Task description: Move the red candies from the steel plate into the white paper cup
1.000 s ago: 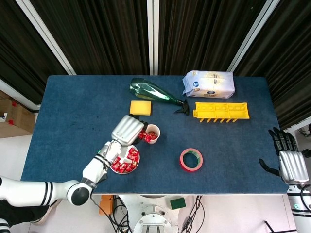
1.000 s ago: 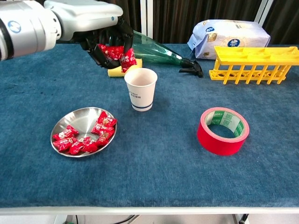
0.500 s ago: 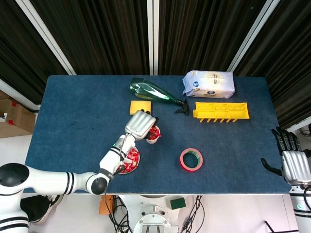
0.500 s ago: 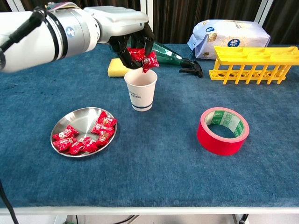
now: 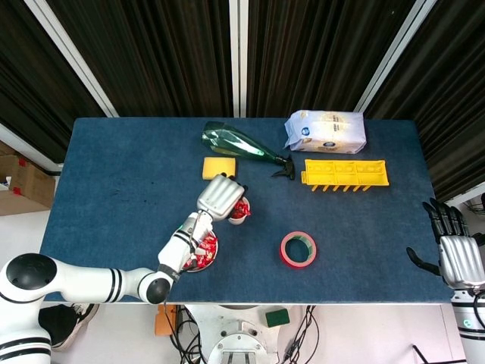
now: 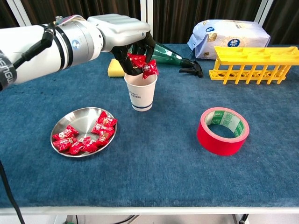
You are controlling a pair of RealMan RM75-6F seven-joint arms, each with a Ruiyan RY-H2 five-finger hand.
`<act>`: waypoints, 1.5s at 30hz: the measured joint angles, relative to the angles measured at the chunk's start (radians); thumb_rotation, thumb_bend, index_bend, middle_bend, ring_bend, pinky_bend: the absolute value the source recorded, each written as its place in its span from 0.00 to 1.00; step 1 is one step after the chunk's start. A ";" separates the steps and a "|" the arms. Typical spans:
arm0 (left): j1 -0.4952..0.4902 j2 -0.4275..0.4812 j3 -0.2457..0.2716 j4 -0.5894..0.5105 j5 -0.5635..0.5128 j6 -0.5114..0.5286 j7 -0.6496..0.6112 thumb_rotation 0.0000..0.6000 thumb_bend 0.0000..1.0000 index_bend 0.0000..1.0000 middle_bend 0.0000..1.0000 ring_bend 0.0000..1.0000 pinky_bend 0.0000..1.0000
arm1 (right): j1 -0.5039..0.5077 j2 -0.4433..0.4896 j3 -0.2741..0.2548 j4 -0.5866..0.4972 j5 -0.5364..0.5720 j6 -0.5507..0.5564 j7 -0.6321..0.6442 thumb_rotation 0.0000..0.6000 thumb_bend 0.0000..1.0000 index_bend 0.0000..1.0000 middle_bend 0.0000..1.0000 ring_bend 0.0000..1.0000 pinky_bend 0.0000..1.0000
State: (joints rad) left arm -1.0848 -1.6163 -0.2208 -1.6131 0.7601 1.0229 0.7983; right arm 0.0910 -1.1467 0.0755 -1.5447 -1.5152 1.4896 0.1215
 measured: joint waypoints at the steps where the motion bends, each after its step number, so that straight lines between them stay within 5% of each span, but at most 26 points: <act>1: 0.000 0.000 0.001 0.001 -0.002 0.000 -0.001 1.00 0.37 0.58 0.56 0.40 0.44 | 0.000 0.000 0.000 0.000 0.000 -0.001 -0.001 1.00 0.24 0.00 0.01 0.00 0.00; 13: -0.001 0.011 0.024 0.007 -0.011 -0.015 -0.019 1.00 0.37 0.43 0.51 0.38 0.43 | 0.003 -0.005 -0.001 0.001 0.000 -0.006 -0.012 1.00 0.24 0.00 0.01 0.00 0.00; 32: -0.002 0.019 0.036 -0.025 0.015 0.000 -0.039 1.00 0.37 0.37 0.44 0.32 0.42 | 0.006 -0.007 0.000 0.002 0.004 -0.012 -0.016 1.00 0.24 0.00 0.01 0.00 0.00; 45: 0.070 0.102 0.054 -0.217 0.106 0.122 -0.069 1.00 0.32 0.36 0.37 0.27 0.42 | 0.010 -0.013 -0.001 0.004 0.009 -0.022 -0.031 1.00 0.24 0.00 0.01 0.00 0.00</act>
State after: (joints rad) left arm -1.0152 -1.5139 -0.1668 -1.8305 0.8663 1.1450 0.7295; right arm 0.1012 -1.1599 0.0748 -1.5402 -1.5058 1.4674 0.0905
